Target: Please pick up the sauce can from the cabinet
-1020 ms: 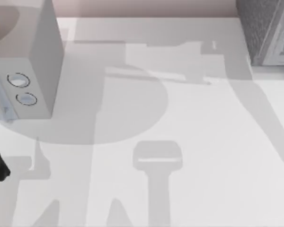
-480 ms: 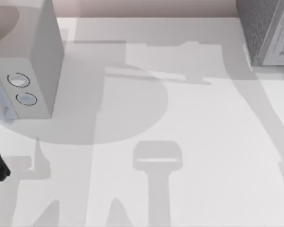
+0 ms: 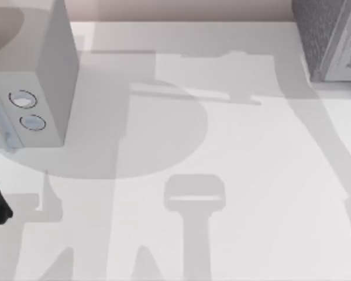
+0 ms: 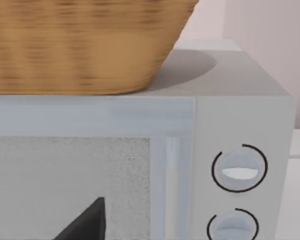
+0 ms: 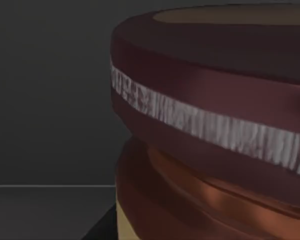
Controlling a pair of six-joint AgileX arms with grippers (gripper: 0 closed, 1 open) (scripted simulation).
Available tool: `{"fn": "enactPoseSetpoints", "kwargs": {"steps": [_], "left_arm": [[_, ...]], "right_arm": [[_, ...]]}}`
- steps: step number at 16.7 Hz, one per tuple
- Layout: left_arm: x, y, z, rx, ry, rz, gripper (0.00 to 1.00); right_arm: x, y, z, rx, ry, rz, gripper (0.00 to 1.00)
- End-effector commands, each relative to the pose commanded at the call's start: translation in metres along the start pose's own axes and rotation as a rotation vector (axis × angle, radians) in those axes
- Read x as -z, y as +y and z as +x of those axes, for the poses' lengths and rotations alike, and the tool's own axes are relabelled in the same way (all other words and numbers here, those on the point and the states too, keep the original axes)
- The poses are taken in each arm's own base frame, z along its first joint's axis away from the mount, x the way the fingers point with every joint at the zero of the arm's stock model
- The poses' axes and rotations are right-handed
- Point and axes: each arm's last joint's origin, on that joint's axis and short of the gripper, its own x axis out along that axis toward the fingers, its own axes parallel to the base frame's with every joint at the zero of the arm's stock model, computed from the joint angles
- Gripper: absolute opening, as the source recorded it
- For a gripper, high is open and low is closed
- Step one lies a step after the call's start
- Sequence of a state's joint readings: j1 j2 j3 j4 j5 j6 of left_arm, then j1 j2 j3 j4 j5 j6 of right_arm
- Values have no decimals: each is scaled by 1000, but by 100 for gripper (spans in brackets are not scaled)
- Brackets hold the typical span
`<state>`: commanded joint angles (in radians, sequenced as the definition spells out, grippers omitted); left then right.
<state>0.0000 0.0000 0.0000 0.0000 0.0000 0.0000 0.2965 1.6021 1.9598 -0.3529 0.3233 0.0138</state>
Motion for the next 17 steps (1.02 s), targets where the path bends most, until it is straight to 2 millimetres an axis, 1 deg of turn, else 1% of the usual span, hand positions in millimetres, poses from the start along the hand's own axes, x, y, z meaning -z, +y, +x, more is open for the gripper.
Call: {"fn": "enactPoseSetpoints", "kwargs": {"steps": [4,5,14,15,17], "left_arm": [[0,0,0,0,0,0,100],[0,0,0,0,0,0,100],[0,0,0,0,0,0,100],[0,0,0,0,0,0,100],[0,0,0,0,0,0,100]], "right_arm": [[0,0,0,0,0,0,2],[0,0,0,0,0,0,0],[-1,1,-2,-2,-1,2,0],[-5,3,-8,-1,-5,3,0],[-18,11,-34,0,-10,4,0]]}}
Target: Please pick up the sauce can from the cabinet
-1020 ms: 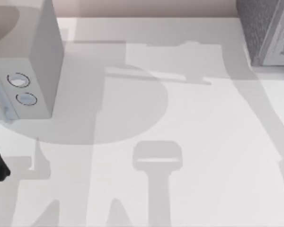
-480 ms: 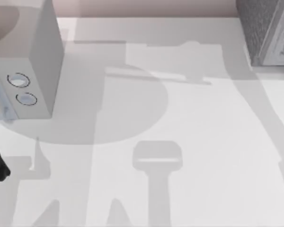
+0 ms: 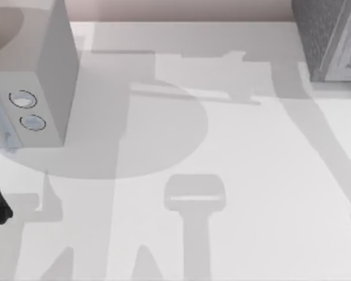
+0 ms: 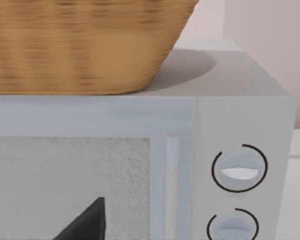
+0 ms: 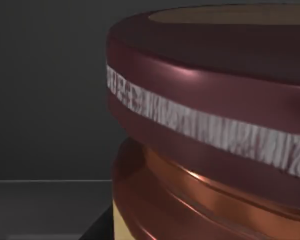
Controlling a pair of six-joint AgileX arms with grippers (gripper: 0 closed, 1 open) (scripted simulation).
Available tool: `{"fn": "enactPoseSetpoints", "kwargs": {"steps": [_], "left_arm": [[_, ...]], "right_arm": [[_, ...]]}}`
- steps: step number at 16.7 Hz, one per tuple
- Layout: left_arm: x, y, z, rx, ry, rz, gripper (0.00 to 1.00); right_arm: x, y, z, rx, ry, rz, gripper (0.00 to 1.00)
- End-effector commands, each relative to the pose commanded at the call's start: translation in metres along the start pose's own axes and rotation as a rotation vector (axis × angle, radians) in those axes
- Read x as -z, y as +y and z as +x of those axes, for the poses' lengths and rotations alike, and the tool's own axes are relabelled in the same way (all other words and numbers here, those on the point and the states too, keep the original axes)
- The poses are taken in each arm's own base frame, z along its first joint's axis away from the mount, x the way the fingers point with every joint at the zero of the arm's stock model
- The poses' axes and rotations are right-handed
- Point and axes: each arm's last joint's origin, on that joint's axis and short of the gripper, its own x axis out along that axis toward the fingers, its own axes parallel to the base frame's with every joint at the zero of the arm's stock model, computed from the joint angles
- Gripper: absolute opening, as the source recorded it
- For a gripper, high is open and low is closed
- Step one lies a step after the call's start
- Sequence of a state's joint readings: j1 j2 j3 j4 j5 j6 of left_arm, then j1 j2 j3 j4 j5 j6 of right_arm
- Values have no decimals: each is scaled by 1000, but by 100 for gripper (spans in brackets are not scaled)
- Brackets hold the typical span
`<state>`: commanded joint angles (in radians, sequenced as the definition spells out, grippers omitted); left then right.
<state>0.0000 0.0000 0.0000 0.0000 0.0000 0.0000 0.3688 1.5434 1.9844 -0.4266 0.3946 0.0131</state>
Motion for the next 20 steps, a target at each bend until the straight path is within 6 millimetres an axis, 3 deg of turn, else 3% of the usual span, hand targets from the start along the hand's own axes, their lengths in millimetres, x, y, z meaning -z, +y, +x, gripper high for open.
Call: {"fn": "enactPoseSetpoints", "kwargs": {"steps": [3,6,8,15,20], "left_arm": [[0,0,0,0,0,0,100],[0,0,0,0,0,0,100],[0,0,0,0,0,0,100],[0,0,0,0,0,0,100],[0,0,0,0,0,0,100]], "right_arm": [[-21,8,-56,1,14,-5,0],[-39,-1,-118,-2,16,-6,0],[-44,-9,-141,-2,11,-3,0],[-42,-13,-145,-3,10,-1,0],[-9,-32,-153,-23,22,-12,0]]}}
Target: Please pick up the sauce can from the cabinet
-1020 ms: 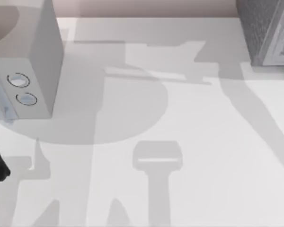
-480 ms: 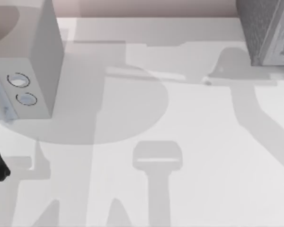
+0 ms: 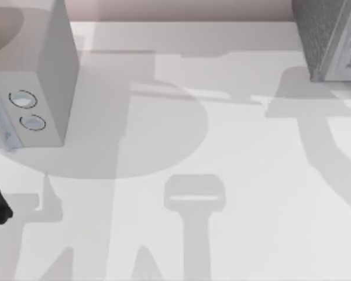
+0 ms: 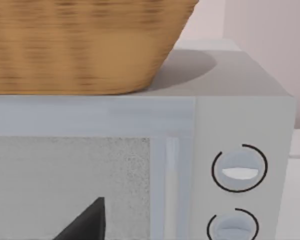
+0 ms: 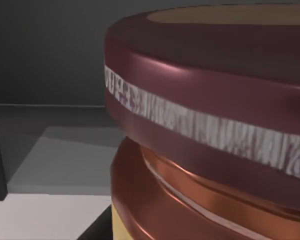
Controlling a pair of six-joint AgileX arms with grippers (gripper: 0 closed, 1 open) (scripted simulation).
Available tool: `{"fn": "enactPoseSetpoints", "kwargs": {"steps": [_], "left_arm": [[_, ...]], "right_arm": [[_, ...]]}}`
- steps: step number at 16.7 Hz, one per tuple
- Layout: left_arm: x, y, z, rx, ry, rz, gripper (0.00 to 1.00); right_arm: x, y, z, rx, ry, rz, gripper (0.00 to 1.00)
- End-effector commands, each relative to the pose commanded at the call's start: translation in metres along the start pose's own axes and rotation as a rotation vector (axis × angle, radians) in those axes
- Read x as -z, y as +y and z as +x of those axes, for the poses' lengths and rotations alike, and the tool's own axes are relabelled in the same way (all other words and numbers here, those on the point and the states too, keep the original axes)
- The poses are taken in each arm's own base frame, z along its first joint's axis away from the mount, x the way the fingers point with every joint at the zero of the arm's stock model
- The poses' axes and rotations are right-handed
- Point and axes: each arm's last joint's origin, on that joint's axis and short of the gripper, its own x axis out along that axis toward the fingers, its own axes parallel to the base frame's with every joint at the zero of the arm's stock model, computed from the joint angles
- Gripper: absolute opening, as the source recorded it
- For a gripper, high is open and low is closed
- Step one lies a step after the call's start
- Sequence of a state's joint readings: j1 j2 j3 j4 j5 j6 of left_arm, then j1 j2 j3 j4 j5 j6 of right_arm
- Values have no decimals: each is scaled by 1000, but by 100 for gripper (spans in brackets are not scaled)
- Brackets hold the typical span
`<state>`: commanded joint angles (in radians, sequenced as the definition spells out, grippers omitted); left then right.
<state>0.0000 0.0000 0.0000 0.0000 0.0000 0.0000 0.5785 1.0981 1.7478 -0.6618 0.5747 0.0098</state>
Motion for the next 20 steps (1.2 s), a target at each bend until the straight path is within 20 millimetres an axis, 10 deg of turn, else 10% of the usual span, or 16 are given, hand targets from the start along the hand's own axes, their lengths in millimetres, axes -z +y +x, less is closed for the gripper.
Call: {"fn": "enactPoseSetpoints", "kwargs": {"steps": [5,14,20], "left_arm": [[0,0,0,0,0,0,100],[0,0,0,0,0,0,100],[0,0,0,0,0,0,100]], "right_arm": [[85,-28,-13,-14,29,-9,0],[304,-65,-33,0,45,8,0],[370,-74,-33,12,0,9,0]]}}
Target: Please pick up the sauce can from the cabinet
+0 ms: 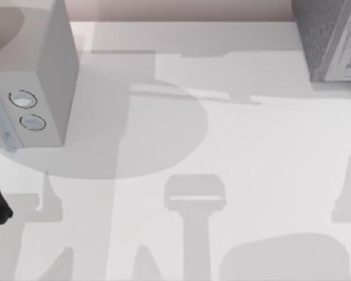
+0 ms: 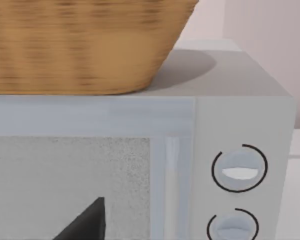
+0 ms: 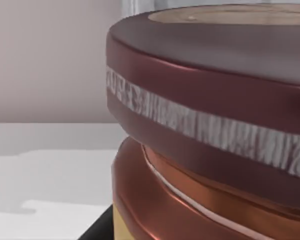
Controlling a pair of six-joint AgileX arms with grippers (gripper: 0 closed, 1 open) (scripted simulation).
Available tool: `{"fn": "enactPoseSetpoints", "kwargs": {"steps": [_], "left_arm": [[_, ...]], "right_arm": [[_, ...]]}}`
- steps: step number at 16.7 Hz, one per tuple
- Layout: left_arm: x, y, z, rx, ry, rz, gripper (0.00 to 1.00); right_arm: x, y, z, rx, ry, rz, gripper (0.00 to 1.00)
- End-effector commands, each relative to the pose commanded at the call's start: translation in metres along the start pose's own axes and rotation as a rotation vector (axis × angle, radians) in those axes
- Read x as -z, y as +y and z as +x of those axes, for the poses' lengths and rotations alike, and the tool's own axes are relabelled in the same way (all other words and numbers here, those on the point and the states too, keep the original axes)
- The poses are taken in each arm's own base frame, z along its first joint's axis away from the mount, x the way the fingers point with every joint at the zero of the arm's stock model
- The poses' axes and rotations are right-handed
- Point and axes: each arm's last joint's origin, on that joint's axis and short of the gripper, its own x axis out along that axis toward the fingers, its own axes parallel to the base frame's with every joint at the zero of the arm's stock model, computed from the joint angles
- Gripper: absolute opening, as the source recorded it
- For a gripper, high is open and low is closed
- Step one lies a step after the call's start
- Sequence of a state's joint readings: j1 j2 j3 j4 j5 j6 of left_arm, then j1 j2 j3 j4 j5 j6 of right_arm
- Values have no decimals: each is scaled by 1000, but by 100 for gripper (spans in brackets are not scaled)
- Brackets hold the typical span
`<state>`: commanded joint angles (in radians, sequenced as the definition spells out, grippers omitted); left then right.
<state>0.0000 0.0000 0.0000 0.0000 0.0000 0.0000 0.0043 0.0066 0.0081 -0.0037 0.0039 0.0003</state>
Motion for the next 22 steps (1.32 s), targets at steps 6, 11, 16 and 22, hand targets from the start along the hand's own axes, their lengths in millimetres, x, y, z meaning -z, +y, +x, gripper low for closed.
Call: {"fn": "enactPoseSetpoints", "kwargs": {"steps": [6,11,16,22], "left_arm": [[0,0,0,0,0,0,100],[0,0,0,0,0,0,100],[0,0,0,0,0,0,100],[0,0,0,0,0,0,100]], "right_arm": [[3,0,0,-1,6,2,0],[-11,5,7,-49,2,0,0],[-33,19,26,-148,3,-3,0],[-50,44,57,-266,3,-5,0]]}}
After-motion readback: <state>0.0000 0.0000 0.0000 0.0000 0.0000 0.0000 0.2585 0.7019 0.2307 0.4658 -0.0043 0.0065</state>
